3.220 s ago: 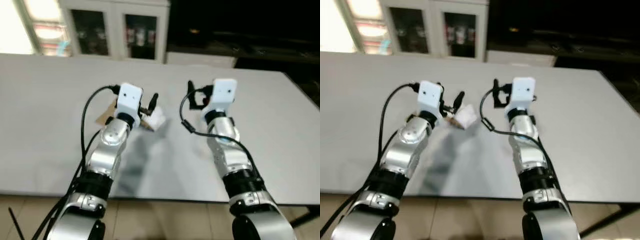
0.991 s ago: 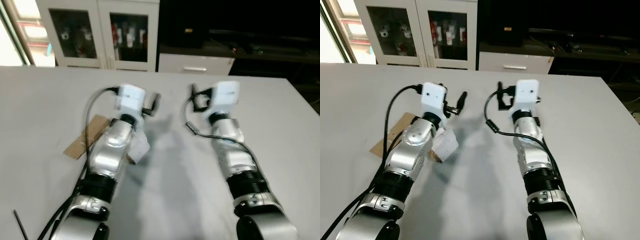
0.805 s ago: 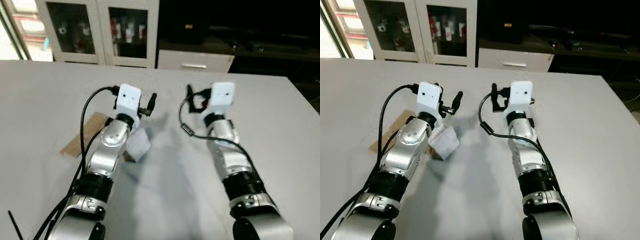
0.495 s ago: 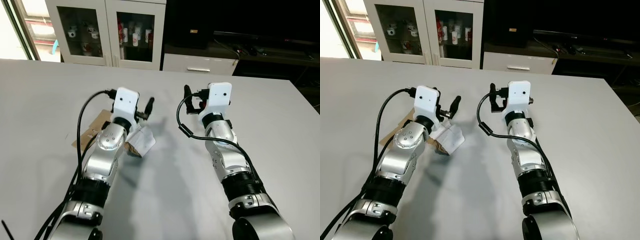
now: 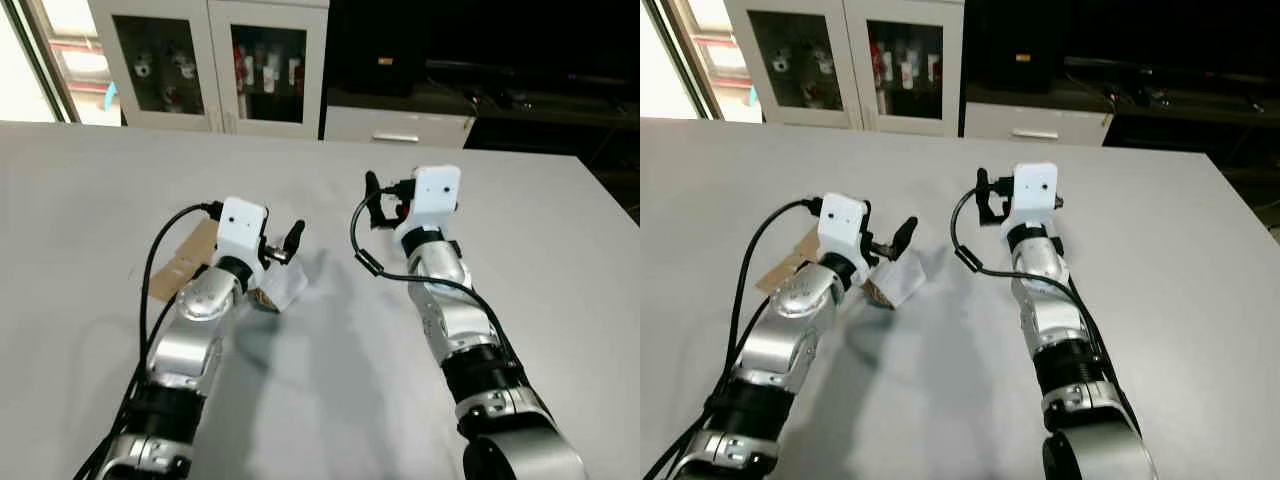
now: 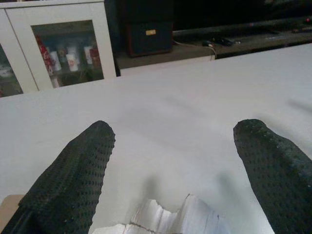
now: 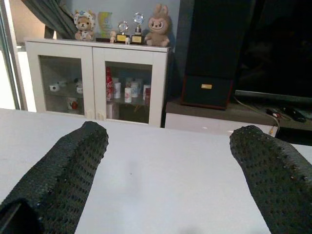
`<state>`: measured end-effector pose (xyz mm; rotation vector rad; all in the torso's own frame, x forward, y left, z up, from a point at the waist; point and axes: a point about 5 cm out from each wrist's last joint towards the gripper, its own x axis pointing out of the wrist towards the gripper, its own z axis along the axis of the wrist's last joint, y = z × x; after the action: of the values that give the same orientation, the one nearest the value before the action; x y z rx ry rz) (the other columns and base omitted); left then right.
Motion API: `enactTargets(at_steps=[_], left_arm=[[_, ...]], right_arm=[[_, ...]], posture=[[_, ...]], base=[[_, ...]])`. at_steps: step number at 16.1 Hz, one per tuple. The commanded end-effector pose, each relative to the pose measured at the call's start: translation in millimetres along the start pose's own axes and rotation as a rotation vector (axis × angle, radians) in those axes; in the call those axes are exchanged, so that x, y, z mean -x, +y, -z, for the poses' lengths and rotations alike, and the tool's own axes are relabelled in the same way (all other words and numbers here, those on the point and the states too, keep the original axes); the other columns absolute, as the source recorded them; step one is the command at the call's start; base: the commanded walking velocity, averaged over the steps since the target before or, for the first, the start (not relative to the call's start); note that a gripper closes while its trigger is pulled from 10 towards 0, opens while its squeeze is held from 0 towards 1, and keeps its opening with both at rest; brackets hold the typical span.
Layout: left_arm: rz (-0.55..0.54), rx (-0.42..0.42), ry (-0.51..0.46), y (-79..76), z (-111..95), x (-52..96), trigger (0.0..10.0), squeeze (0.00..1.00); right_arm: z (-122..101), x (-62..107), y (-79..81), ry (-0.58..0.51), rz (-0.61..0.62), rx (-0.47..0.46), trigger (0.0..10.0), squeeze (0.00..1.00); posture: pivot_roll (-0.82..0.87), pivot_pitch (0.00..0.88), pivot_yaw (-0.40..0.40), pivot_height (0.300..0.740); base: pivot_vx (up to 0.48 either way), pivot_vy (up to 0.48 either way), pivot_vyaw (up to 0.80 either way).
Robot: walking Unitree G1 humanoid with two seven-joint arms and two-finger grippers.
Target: Picking trash to rubbish bin
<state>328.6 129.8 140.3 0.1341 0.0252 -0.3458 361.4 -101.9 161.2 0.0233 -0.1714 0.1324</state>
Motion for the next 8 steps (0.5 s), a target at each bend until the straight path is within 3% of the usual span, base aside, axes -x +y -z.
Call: enactTargets(at_steps=[1,2,3,6,8], left_arm=[[0.023,-0.028,0.038,-3.3,1,0.9,10.0,1.0],[0.045,-0.047,0.07,-5.5,5,1.3,10.0,1.0],[0.075,-0.063,0.096,-8.6,10,1.7,10.0,0.0],[0.114,-0.046,0.13,-16.8,17,1.0,10.0,0.0],[0.109,-0.088,0.144,-19.8,15,-3.2,10.0,0.0]], right_arm=[[-2,1.1,-1.1,-0.01,-0.004,0.0,10.0,0.0],[-2,1.2,-0.9,-0.009,-0.007,0.002,10.0,0.0],[-2,1.2,-0.9,-0.008,-0.007,0.002,10.0,0.0],[-2,1.4,-0.7,-0.01,-0.006,0.004,10.0,0.0],[-3,1.4,-2.7,-0.011,-0.002,0.009,10.0,0.0]], posture=[[0.03,0.009,-0.06,0.74],[0.03,0.008,-0.059,0.74],[0.03,0.006,-0.059,0.74],[0.02,0.003,-0.054,0.74],[0.01,0.018,-0.06,0.74]], base=[[0.0,0.0,0.0],[0.0,0.0,0.0],[0.0,0.0,0.0],[0.0,0.0,0.0],[0.0,0.0,0.0]])
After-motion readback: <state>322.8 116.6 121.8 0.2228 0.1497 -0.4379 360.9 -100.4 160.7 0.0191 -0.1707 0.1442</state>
